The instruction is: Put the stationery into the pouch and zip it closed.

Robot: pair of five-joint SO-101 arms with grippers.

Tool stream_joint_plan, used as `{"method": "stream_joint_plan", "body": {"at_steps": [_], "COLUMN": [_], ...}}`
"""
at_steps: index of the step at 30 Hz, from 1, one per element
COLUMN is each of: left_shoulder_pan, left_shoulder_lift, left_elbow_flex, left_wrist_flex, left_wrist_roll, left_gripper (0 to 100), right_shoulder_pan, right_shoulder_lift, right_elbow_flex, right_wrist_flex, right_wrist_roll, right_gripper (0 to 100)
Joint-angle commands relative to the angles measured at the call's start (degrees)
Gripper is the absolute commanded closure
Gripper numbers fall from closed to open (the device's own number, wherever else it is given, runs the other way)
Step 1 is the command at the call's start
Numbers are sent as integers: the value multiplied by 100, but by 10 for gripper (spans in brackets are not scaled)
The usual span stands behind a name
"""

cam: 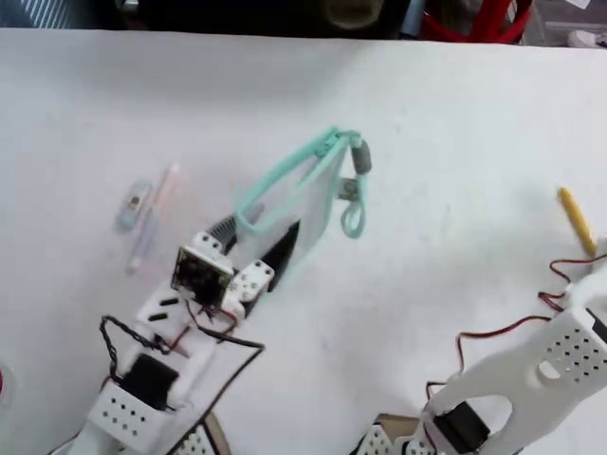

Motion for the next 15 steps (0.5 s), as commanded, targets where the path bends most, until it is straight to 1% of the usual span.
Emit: {"method": "stream_joint_plan", "body": {"at_steps": [1,2,3,4,6,10,13,15], "left_shoulder_pan": [84,84,84,84,66,57,57,57], "left_shoulder_lift": [-40,-40,-40,-40,-40,-40,-40,-40], "left_elbow_flex": [-149,-149,-149,-149,-149,-158,-158,-158], "left_wrist_flex": [-132,-132,-132,-132,-132,-132,-132,-132], "left_wrist_roll": [-70,-70,-70,-70,-70,-70,-70,-70], "left_gripper": [812,812,812,812,812,812,812,812], "right_shoulder_pan": [-374,-418,-435,-444,-426,-470,-637,-787], "right_shoulder_lift": [-365,-453,-576,-716,-1051,-1666,-1938,-1991], "right_elbow_flex": [-53,-62,-79,-79,-88,-62,-53,-88], "right_wrist_flex": [1842,2141,2334,2404,2413,2237,2141,2132], "right_wrist_roll": [1424,1582,1574,1521,1169,35,-993,-1538], "right_gripper": [981,981,981,981,981,981,981,979]}}
